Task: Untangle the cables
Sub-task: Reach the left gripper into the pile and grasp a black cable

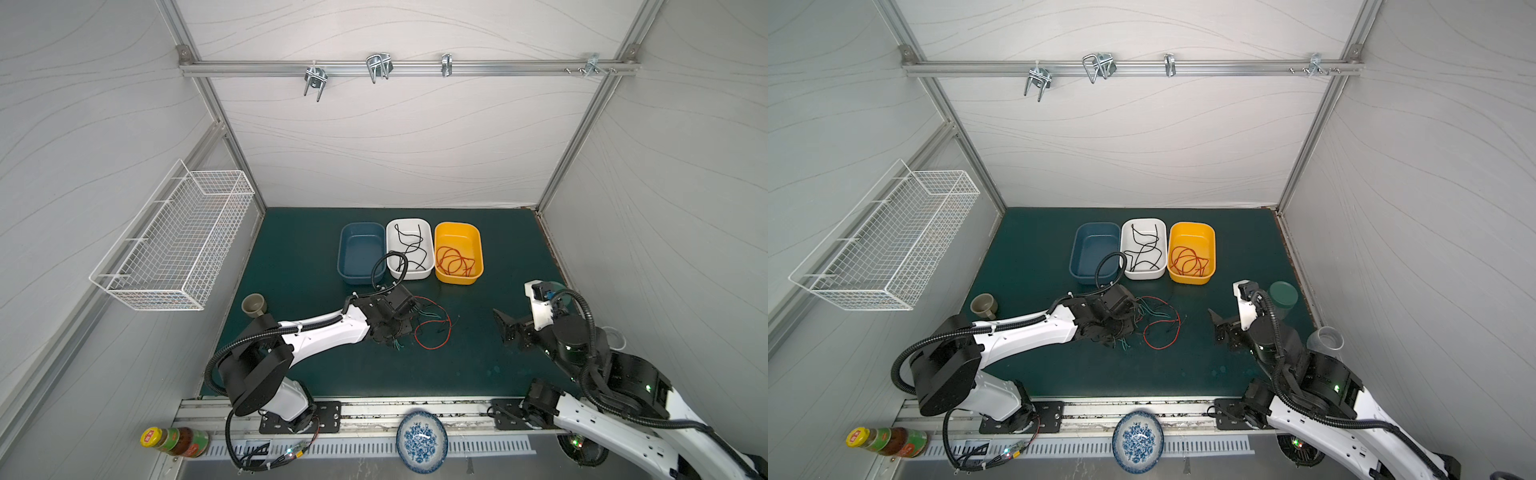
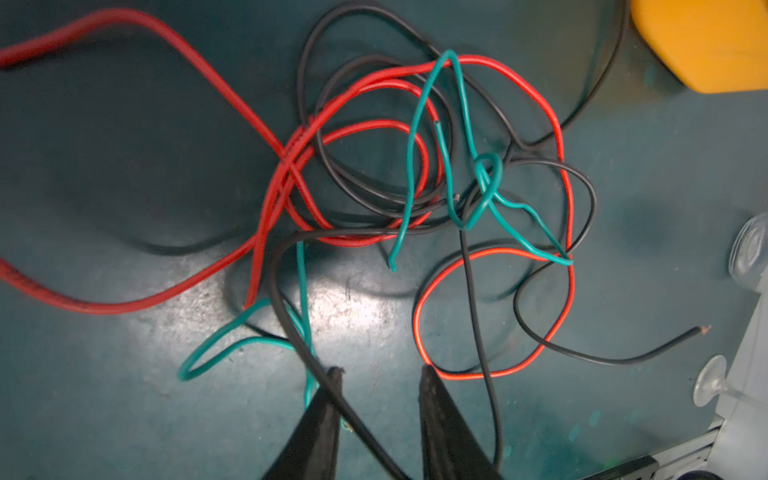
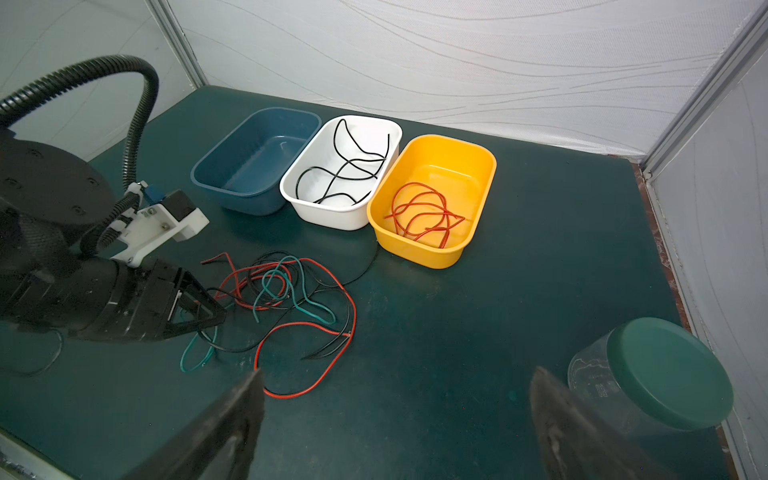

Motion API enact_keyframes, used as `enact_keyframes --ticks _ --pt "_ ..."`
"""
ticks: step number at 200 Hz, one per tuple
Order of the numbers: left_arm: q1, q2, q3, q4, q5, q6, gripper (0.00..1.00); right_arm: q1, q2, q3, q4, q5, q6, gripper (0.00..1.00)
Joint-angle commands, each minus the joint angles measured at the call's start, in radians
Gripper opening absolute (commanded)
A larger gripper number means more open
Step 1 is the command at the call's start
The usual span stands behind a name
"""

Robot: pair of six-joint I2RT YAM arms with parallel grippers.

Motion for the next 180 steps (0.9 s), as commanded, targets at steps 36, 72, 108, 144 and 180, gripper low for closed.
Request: enact_keyframes --ticks 36,72,108,144,180 --pt "0.014 -0.03 -0.002 0.011 -0.019 0.013 0.21 0.013 -0.014 -0.006 0.011 0.029 -0.007 0.99" --pt "0.022 -0.043 -0.015 0.012 -0.015 0.015 0.14 0.02 -0.016 -0.006 0.01 0.034 -0.005 0.99" --pt "0.028 -0.08 -0.019 -0.005 -0.016 0.015 0.03 0.023 -0.018 -0.007 0.01 0.036 -0.006 0.99" --pt "0.03 -0.132 0.02 -0.063 -0.021 0.042 0.0 0.025 -0.019 -0.007 0.01 0.037 -0.005 0.99" --pt "0.03 -0.19 0.068 -0.13 -0.04 0.082 0.0 0.028 -0.018 -0.009 0.01 0.038 -0.005 0.99"
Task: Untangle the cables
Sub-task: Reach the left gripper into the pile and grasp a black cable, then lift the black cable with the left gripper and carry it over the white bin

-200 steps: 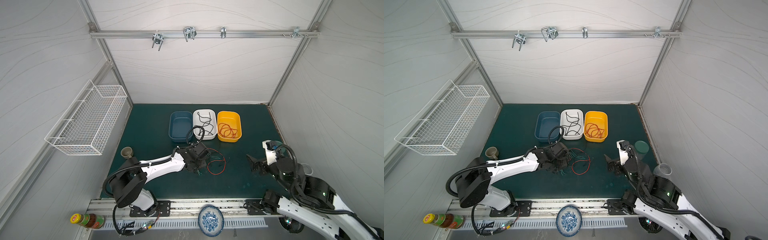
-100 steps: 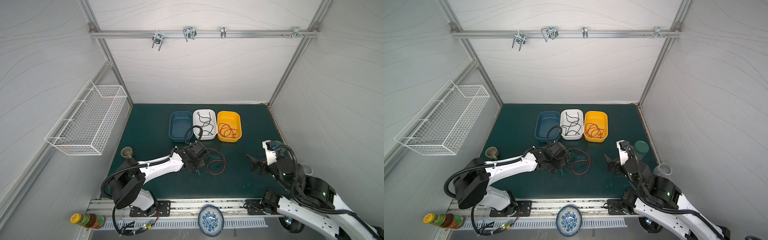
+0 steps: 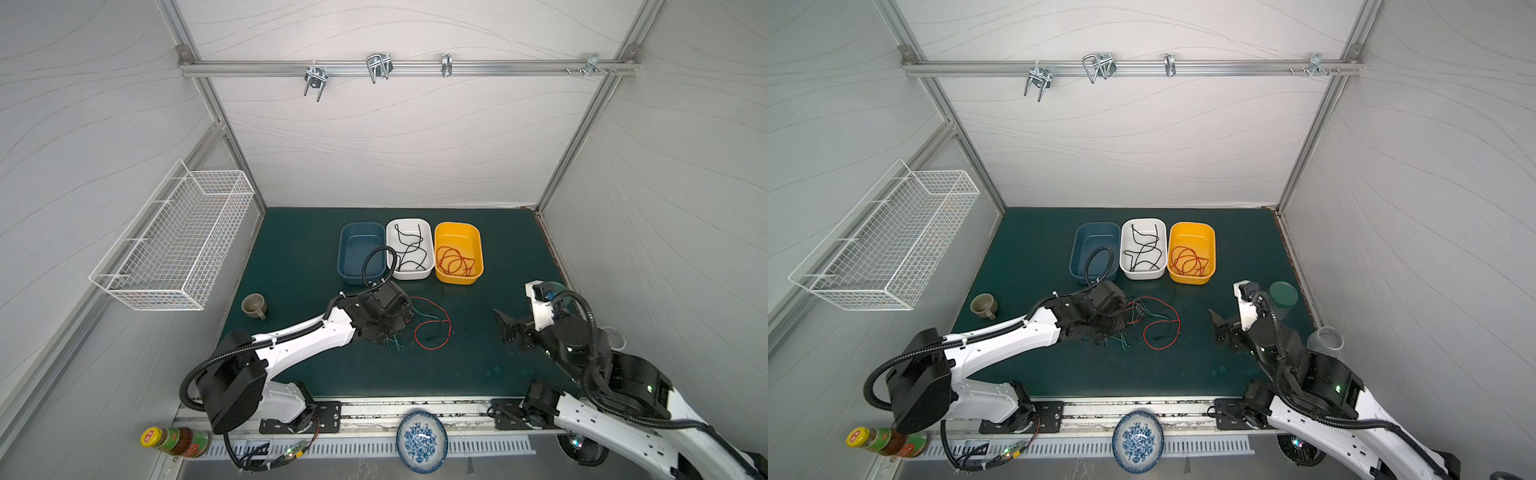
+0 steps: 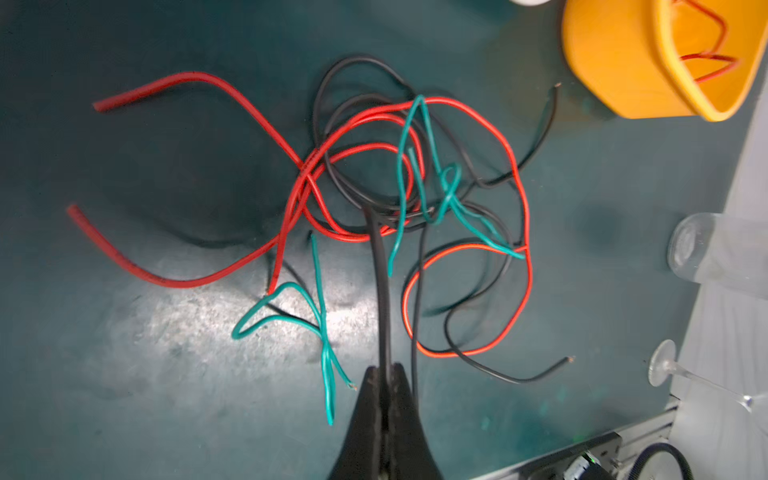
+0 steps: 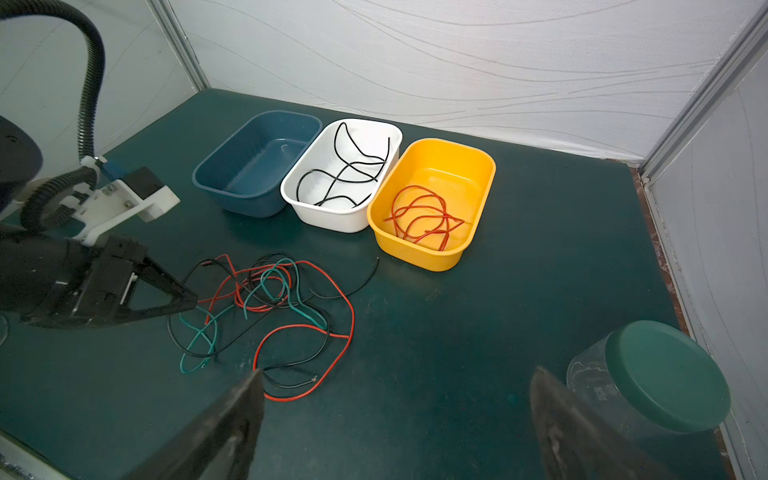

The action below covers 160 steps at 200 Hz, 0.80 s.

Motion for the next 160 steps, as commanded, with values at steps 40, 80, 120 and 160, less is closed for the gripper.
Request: enact_keyframes --ticks 40,80,120,160 --pt "0.004 -0.056 0.174 -0.178 -0.053 0.122 0.0 0.011 -0.008 -0.011 0.013 0.018 -0.005 0.99" --pt "0.004 -0.094 0.278 -0.259 -0.073 0.213 0.0 0.012 -0.001 -0.01 0.013 0.016 -0.005 0.99" --pt "0.004 -0.107 0.371 -0.311 -0.078 0.298 0.0 0.012 0.001 -0.012 0.016 0.009 -0.006 0.99" --pt "0.004 -0.131 0.433 -0.312 -0.065 0.344 0.0 0.012 0.014 -0.012 0.018 -0.002 -0.007 0.99"
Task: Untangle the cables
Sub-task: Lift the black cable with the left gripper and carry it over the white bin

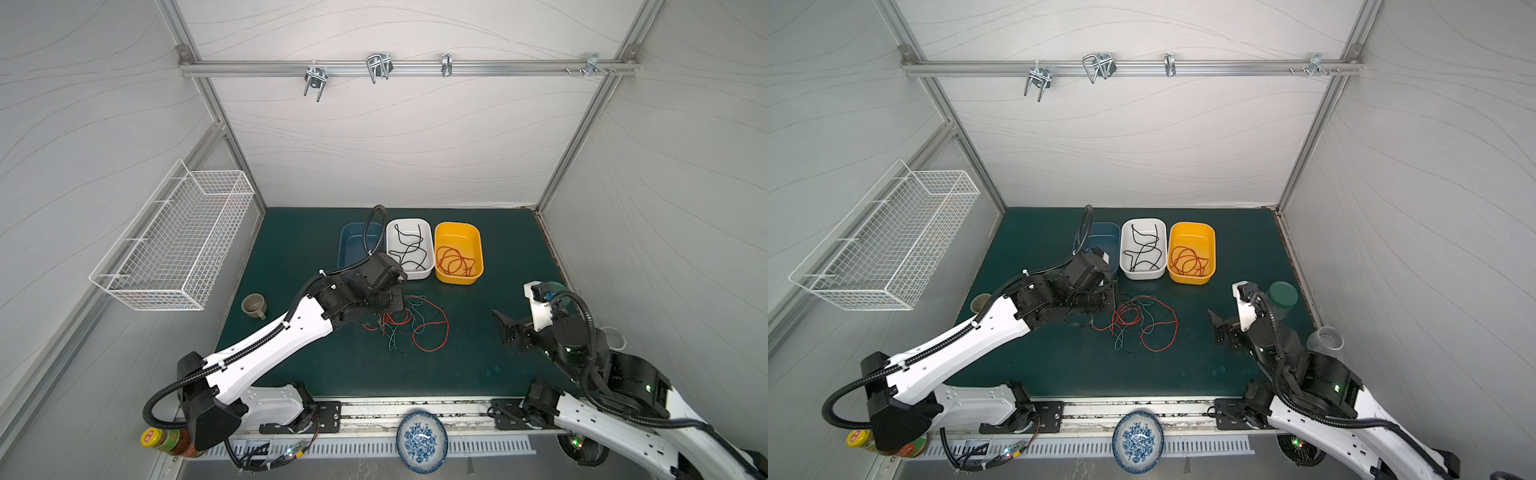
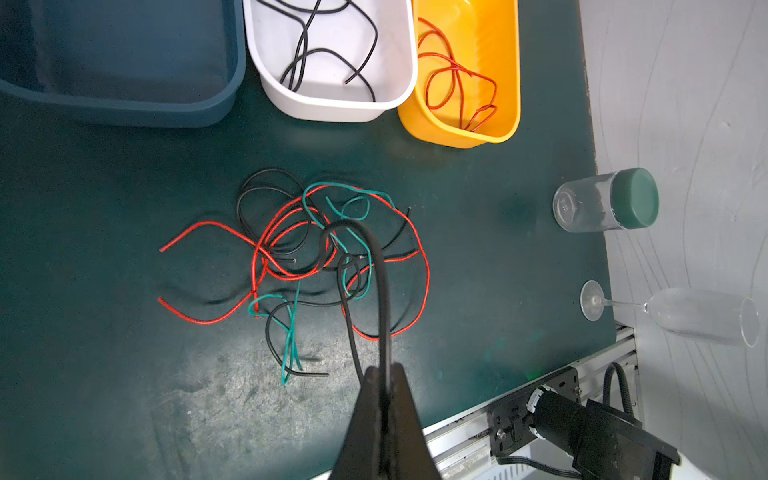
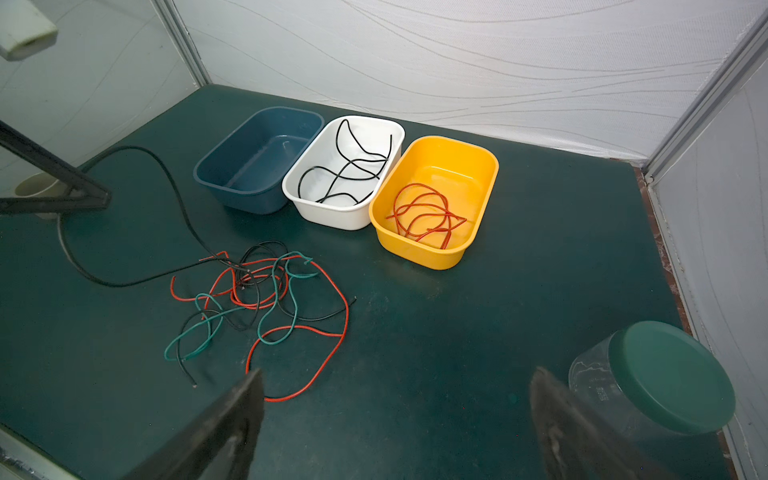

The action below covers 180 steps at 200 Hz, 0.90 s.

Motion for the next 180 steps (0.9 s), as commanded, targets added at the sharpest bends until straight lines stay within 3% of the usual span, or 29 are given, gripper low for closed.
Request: enact_keyframes --ticks 1,180 --pt "0.004 -0.028 0.073 -0.018 -0.012 0.058 0.0 0.006 0.01 -0.007 0.018 0.0 -0.008 0.99" --pt "0.004 0.078 0.59 -0.247 -0.045 0.264 0.0 0.006 0.049 -0.011 0.025 -0.011 -0.007 0.99"
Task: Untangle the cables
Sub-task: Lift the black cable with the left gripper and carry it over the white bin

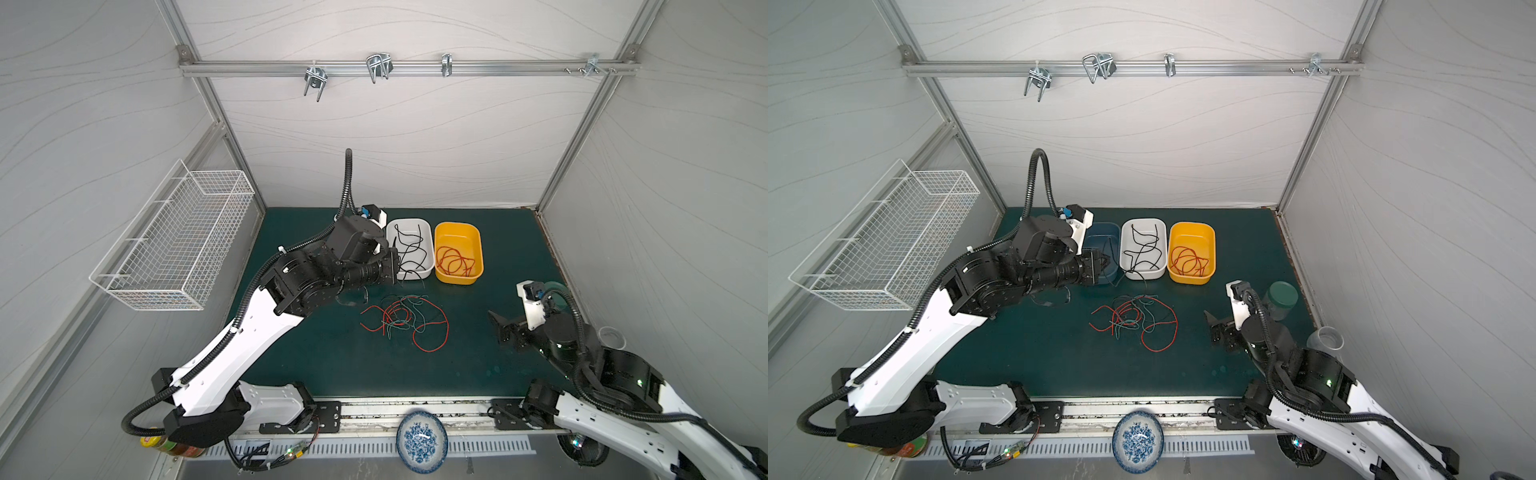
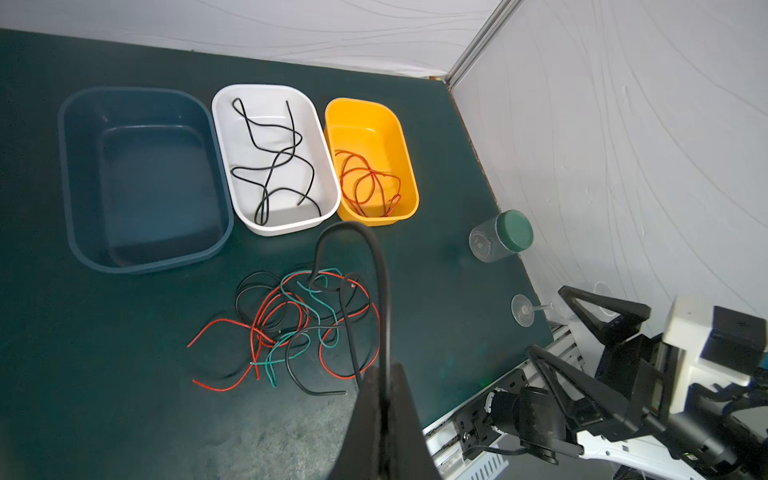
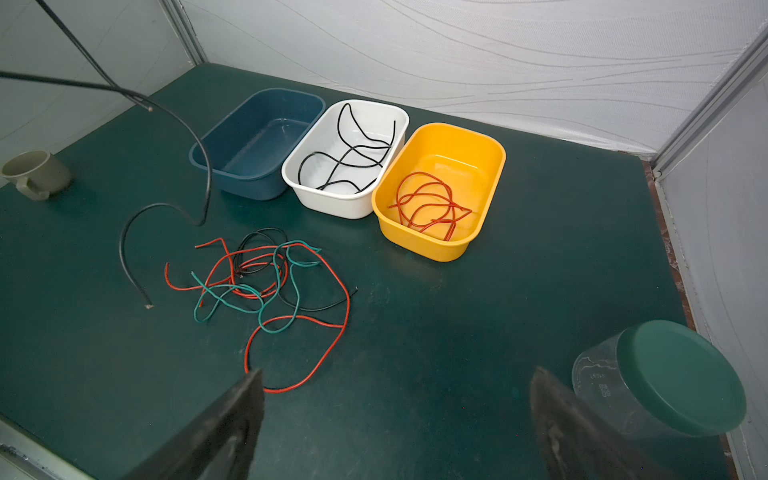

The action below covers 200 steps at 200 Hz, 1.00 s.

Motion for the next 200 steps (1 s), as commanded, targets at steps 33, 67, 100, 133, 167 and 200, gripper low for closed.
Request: enact_keyframes --ticks 33,67,100,133,167,200 --pt "0.003 0.103 0.199 -0.012 -0.036 0.148 0.0 0.006 0.008 -0.009 0.024 0.003 -0.008 0.99" --pt "0.027 0.183 0.291 0.017 -0.087 0.235 0.0 0.006 0.008 -0.009 0.023 0.001 -0.007 0.99" --pt "0.102 0.249 0.308 0.094 -0.081 0.273 0.0 0.006 0.004 -0.008 0.025 -0.001 -0.008 0.99" --pt "0.149 0.321 0.316 0.172 -0.113 0.322 0.0 0.006 0.0 -0.009 0.027 -0.008 -0.008 0.99" --pt "0.173 0.396 0.304 0.233 -0.14 0.36 0.0 0.006 -0.012 -0.01 0.031 -0.017 -0.008 0.99" --pt "0.204 0.458 0.267 0.287 -0.168 0.36 0.0 0.007 -0.021 -0.011 0.036 -0.028 -0.011 0.99"
